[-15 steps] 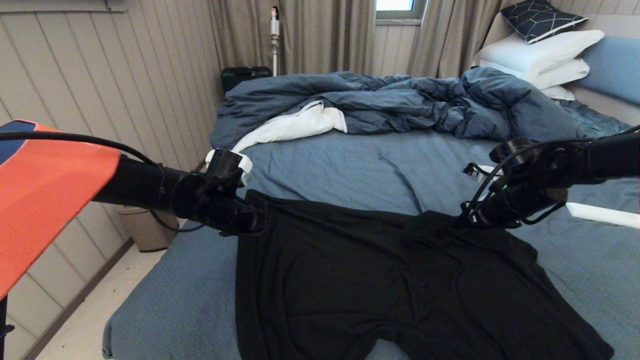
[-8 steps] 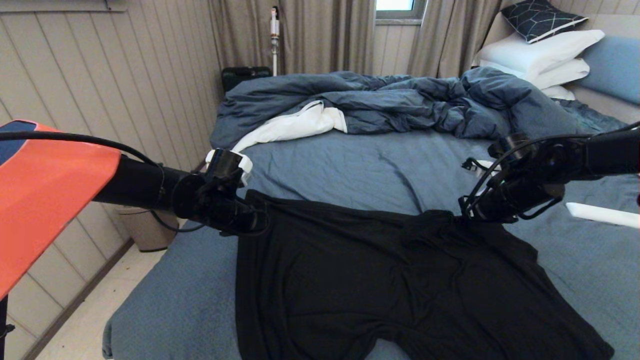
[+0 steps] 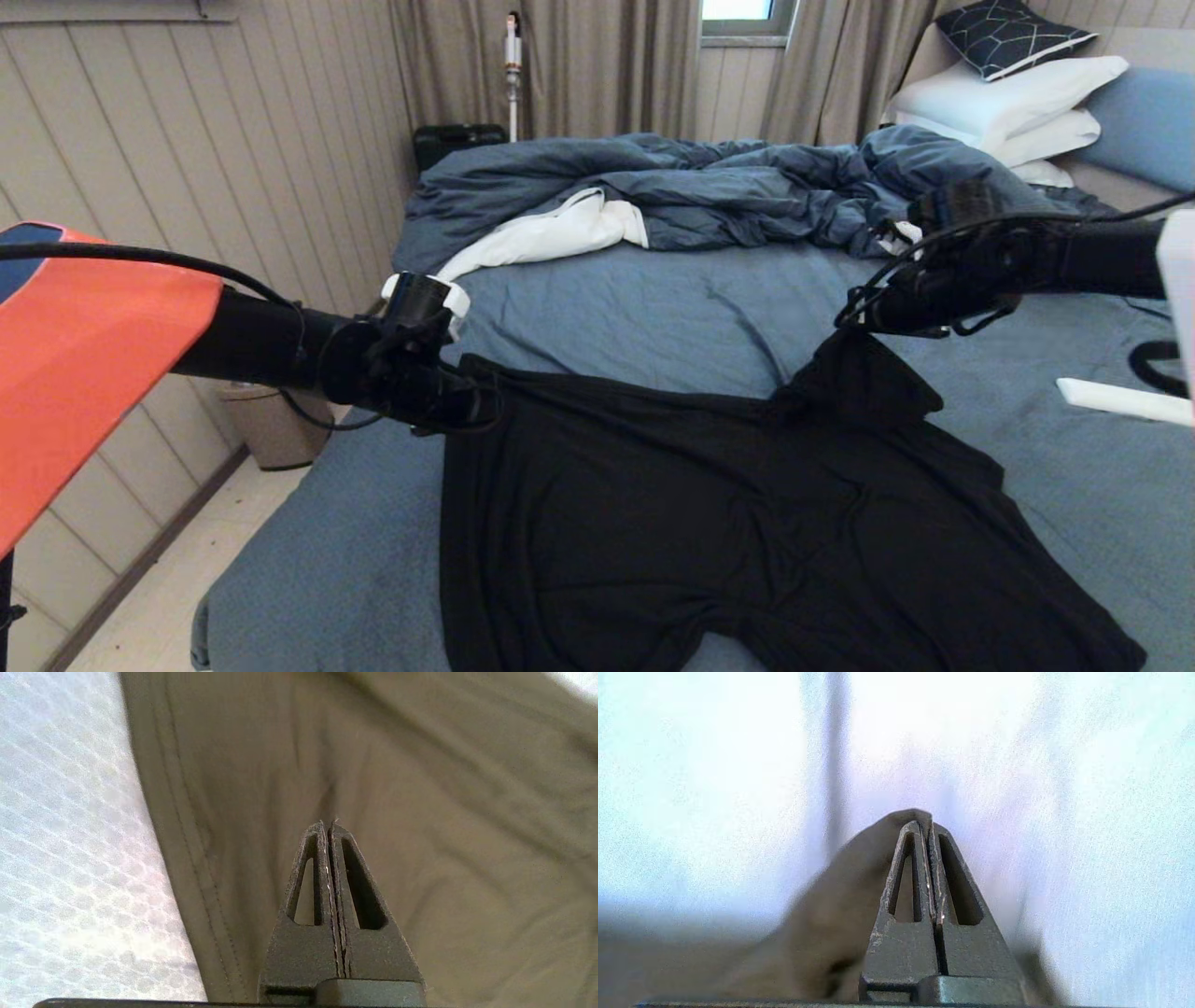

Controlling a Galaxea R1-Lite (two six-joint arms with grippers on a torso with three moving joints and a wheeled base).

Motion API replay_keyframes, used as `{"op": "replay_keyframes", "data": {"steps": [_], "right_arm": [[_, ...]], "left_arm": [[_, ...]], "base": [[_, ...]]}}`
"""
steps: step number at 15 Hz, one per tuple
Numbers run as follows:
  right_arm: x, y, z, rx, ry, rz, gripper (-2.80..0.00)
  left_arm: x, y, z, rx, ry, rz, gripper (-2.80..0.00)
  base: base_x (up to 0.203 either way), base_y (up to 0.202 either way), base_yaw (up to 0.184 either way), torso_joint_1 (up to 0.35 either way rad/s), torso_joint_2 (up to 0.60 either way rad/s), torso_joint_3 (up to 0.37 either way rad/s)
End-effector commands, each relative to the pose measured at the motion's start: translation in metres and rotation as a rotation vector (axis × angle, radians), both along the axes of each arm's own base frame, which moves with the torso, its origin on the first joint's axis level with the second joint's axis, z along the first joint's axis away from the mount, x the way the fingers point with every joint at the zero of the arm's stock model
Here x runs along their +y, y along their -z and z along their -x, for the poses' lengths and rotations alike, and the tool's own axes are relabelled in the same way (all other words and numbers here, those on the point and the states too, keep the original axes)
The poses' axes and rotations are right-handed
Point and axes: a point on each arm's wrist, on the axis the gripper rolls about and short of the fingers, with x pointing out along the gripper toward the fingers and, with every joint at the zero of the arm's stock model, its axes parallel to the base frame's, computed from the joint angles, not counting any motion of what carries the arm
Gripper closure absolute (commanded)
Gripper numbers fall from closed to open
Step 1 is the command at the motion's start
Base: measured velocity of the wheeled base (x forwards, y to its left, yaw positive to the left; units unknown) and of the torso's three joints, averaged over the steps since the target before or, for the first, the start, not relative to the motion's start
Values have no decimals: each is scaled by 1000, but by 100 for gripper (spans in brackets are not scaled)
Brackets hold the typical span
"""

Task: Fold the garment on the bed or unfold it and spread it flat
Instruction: Unford the black T-shirt

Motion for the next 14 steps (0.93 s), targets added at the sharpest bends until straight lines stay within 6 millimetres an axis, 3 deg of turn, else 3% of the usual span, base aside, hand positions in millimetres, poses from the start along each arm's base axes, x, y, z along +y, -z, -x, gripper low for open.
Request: {"op": "replay_keyframes", "data": {"steps": [1,6,14], "right_arm": [[2,28,-26,-53,52,42,0],[-1,53,-60,-290,245,145,0],[-11,59,-71,-415,348,177,0]], "left_arm": [[4,-6,-1,-17,-13,12,0],[11,-12,-7,-62,-55,54,0],[13,-14,-9,-74,-74,74,0]], "base": [[0,0,0,0,0,0],[0,0,0,0,0,0],[0,0,0,0,0,0]]}}
